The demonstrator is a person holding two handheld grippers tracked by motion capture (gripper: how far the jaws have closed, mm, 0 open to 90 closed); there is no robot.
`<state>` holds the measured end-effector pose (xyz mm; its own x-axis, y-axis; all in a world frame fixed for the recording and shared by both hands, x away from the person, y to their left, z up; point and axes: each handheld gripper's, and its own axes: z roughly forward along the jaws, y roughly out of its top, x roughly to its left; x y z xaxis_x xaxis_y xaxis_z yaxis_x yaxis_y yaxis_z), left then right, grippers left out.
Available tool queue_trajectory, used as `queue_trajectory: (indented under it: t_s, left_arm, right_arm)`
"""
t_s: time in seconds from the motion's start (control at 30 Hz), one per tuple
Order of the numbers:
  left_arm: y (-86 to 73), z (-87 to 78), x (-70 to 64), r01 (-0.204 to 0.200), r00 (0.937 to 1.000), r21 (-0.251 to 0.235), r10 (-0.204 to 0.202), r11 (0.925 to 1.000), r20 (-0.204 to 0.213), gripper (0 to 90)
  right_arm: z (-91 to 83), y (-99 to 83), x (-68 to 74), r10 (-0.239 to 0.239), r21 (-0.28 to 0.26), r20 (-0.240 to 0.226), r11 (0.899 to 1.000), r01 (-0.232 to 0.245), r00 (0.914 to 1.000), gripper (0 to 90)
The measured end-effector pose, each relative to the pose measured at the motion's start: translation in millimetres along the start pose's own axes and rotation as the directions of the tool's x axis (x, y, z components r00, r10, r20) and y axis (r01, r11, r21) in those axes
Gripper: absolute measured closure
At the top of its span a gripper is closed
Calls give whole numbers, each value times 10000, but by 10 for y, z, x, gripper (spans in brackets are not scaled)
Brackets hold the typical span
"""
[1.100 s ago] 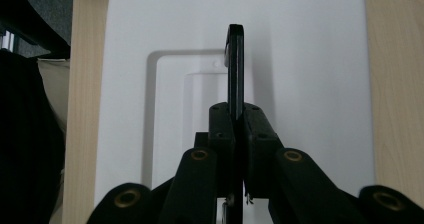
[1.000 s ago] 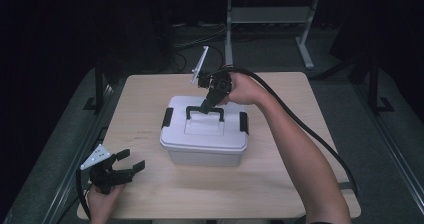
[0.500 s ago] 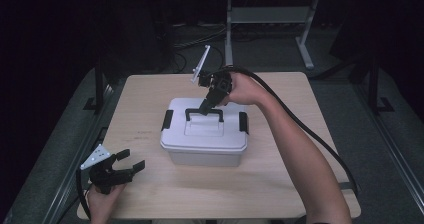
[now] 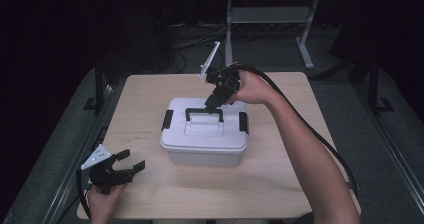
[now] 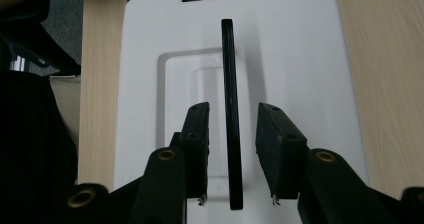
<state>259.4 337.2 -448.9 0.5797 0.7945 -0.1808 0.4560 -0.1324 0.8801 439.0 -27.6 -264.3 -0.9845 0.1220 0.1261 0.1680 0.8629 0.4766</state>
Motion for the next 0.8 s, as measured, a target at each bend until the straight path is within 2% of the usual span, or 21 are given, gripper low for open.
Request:
queue_trajectory:
  t_s: [0.37,0.8]
  left_arm:
    - [-8,0,-5,31,10000,-1,-31,10000,11,153]
    - [-15,-9,-1,39,10000,-18,-39,10000,11,153]
  right_arm:
    - [-96,-133,37,318,-262,73,9992,-316,9995,582]
    - [-221,-309,57,654,-350,308,9973,-643,9974,560]
